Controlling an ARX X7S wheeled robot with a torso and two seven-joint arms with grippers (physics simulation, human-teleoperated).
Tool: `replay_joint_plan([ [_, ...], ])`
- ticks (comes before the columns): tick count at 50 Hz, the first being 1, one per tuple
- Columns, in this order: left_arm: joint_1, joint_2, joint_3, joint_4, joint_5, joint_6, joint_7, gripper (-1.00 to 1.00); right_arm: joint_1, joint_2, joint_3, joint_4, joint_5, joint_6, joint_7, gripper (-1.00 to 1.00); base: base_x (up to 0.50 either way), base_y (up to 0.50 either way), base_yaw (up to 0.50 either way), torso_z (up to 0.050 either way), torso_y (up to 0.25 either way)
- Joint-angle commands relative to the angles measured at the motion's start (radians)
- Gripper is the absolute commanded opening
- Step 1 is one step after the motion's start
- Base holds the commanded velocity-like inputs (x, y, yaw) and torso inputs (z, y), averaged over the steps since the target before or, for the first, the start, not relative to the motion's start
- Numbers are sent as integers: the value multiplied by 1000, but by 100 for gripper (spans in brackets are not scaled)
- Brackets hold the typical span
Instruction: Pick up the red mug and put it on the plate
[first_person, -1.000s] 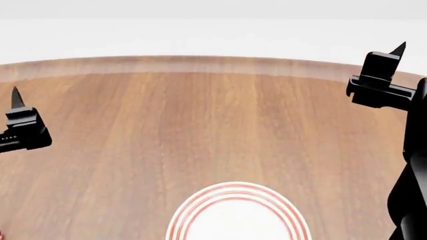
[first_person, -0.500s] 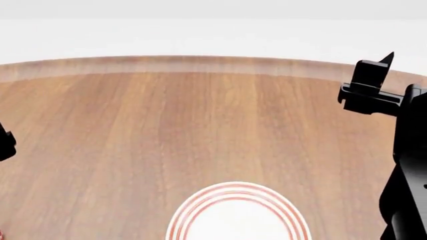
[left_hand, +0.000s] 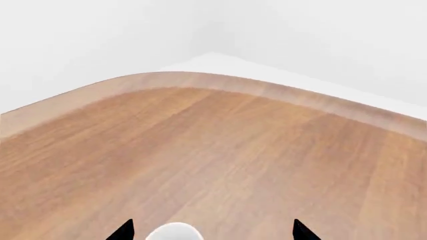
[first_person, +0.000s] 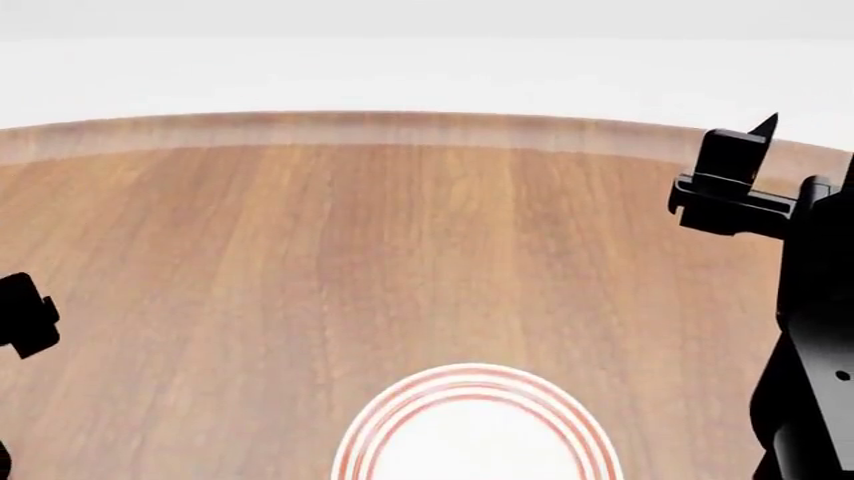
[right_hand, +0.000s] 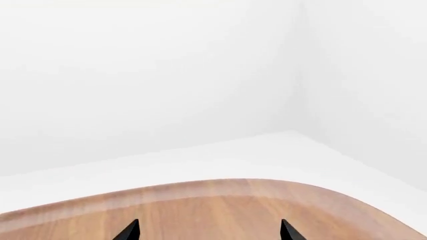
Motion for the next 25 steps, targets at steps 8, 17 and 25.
replay_joint_plan([
  [8, -5, -8, -11, -105, -28, 25, 0, 100, -4, -1, -7, 14, 4, -13, 2, 100, 0, 0, 0, 0, 0],
  [17, -17, -2, -44, -159, -27, 41, -46, 100, -6, -1, -7, 20, 6, -17, 4, 100, 0, 0, 0, 0, 0],
  [25, -17, -6, -46, -182, -36, 48, -49, 100, -10, -1, -8, 26, 8, -24, 4, 100, 0, 0, 0, 0, 1],
])
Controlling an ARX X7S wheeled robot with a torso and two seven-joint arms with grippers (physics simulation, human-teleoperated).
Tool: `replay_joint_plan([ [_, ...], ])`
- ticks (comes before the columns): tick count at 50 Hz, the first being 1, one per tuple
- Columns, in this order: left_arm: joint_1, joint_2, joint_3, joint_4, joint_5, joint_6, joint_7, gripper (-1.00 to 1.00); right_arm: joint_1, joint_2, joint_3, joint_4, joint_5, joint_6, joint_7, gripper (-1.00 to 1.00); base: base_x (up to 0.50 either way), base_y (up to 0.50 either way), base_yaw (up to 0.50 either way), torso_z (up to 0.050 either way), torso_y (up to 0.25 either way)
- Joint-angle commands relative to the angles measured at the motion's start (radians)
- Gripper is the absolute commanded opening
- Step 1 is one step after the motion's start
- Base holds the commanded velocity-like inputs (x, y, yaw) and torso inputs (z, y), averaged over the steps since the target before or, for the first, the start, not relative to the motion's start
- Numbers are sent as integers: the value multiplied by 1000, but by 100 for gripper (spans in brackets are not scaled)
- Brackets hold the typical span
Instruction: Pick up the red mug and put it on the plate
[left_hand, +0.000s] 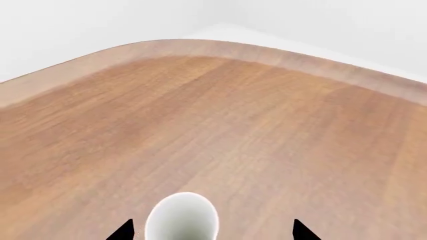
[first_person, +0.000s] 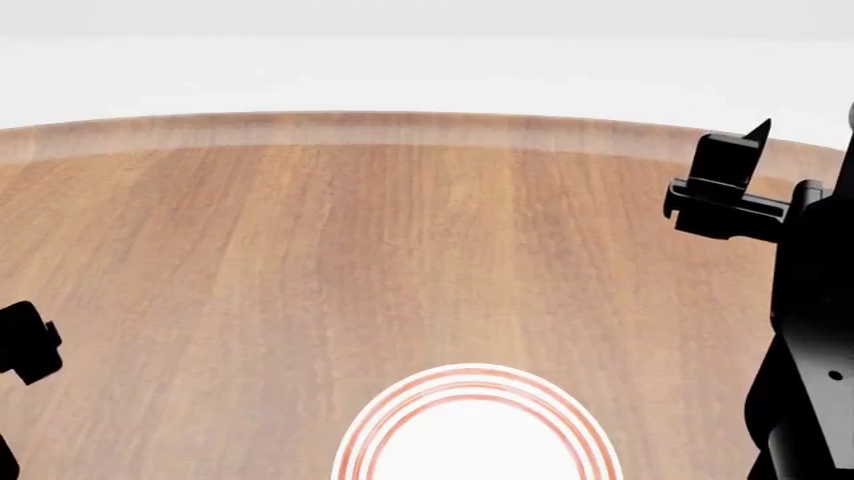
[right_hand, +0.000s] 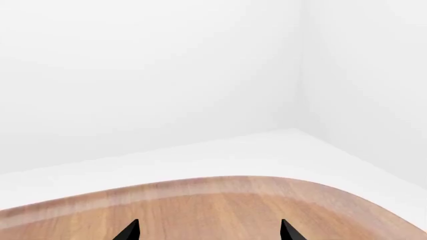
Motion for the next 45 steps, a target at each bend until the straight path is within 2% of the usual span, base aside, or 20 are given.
replay_joint_plan([
  [1, -4, -2, -11, -46, -9, 14, -16, 100, -4, 0, -2, 11, 2, -10, 2, 100, 0, 0, 0, 0, 0],
  [26, -46, -10, -37, -236, -30, 46, -43, 100, -8, -1, -9, 26, 8, -22, 5, 100, 0, 0, 0, 0, 0],
  [45, -85, -30, -8, -404, -37, 91, -4, 100, -11, -4, -17, 43, 12, -36, 6, 100, 0, 0, 0, 0, 0],
])
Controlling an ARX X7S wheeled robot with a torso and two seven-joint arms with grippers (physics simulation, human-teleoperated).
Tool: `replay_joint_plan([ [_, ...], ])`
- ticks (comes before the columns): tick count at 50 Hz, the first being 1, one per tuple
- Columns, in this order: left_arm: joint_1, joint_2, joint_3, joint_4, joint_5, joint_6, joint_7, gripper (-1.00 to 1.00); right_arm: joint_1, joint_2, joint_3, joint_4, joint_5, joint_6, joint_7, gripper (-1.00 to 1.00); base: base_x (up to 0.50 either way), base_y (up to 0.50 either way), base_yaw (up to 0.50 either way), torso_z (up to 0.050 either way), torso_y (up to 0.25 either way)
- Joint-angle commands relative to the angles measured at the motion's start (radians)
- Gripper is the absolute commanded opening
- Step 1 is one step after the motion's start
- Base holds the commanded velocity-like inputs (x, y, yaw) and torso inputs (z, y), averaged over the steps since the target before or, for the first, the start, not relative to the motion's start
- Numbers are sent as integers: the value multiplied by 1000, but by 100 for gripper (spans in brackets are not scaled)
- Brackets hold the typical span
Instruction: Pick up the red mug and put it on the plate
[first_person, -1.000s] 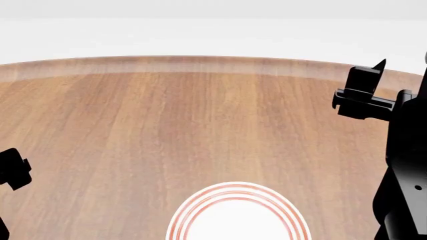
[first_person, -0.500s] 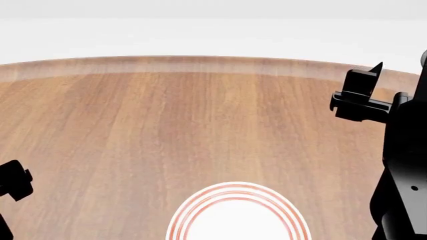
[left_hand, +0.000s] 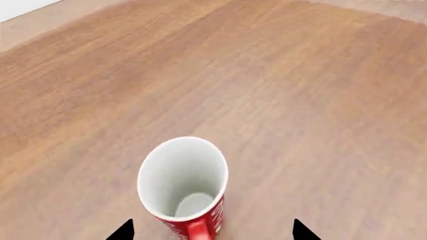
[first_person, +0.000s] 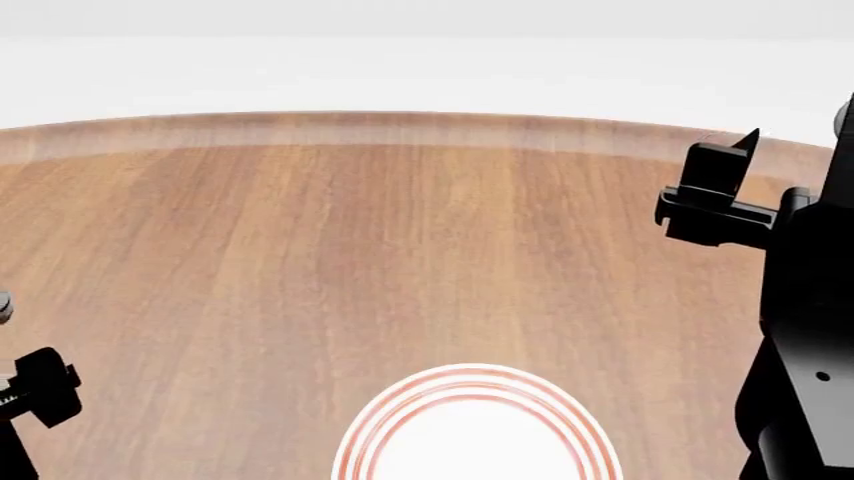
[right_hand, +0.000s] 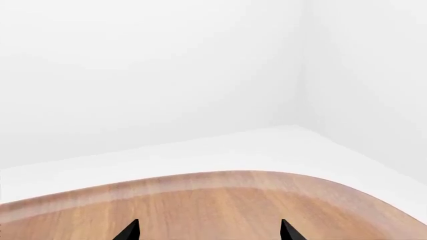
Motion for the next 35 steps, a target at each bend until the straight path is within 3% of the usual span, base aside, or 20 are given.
replay_joint_plan([
  [1, -31, -12, 16, -115, -1, 33, 19, 100, -5, -3, -6, 17, 1, -15, 0, 100, 0, 0, 0, 0, 0],
  [35, -265, -81, -45, -714, -25, 193, 34, 100, -12, -2, -7, 25, 13, -24, 6, 100, 0, 0, 0, 0, 0],
])
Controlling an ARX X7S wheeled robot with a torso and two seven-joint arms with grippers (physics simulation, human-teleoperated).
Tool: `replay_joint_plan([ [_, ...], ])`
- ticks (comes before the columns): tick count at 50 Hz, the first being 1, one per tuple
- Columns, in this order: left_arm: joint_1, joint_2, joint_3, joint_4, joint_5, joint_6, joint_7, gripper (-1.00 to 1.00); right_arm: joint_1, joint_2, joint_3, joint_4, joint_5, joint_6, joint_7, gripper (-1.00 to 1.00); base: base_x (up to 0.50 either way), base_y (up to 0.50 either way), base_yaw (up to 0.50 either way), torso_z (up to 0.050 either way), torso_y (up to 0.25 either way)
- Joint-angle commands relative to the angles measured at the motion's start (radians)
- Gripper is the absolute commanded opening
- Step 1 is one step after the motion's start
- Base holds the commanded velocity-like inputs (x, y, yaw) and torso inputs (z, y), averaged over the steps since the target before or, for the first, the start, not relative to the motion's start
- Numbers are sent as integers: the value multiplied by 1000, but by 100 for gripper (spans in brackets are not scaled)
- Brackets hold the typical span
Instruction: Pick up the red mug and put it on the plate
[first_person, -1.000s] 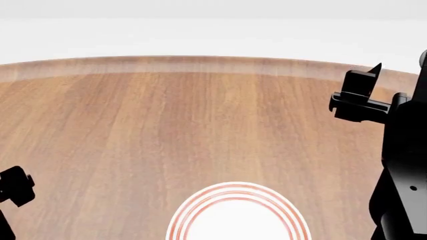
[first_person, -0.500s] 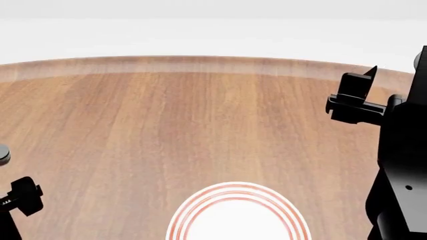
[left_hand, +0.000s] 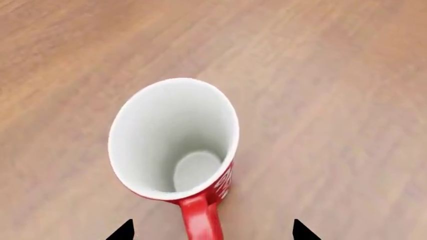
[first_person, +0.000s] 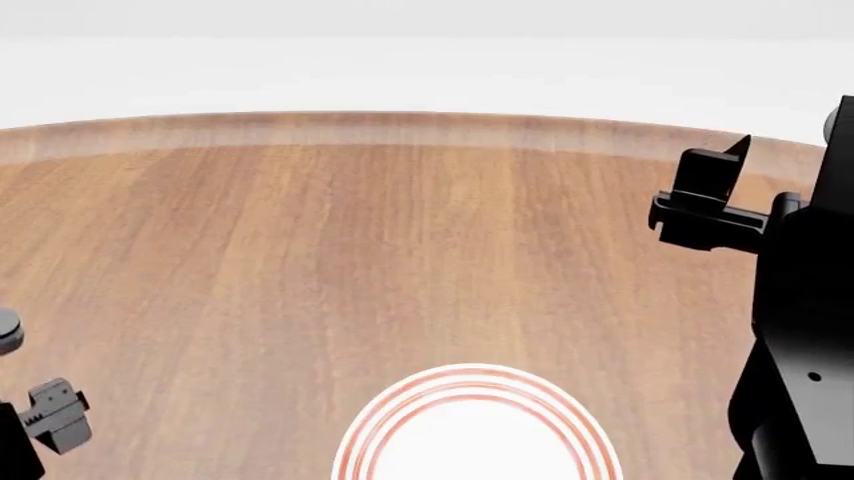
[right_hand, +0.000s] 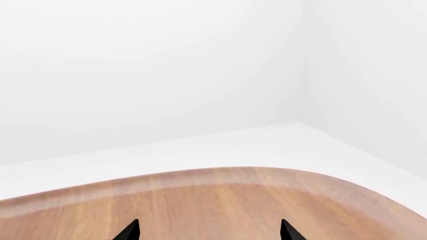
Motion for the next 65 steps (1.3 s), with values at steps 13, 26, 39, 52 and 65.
replay_joint_plan([
  [13, -144, -47, -48, -343, 4, 79, 34, 100, -10, 1, -2, 12, 7, -13, 3, 100, 0, 0, 0, 0, 0],
  [26, -151, -54, -139, -344, 57, 43, 21, 100, -18, 1, 0, 11, 12, -17, 4, 100, 0, 0, 0, 0, 0],
  [39, -154, -47, -183, -344, 121, 72, 28, -100, -23, 0, -8, 34, 11, -38, 3, 100, 0, 0, 0, 0, 0],
  [52, -156, -39, -190, -344, 159, 94, 48, -100, -25, 1, -9, 34, 16, -41, 5, 100, 0, 0, 0, 0, 0],
  [65, -111, 22, -77, -136, 235, 52, 192, -100, -15, 1, -12, 33, 23, -31, 8, 100, 0, 0, 0, 0, 0],
])
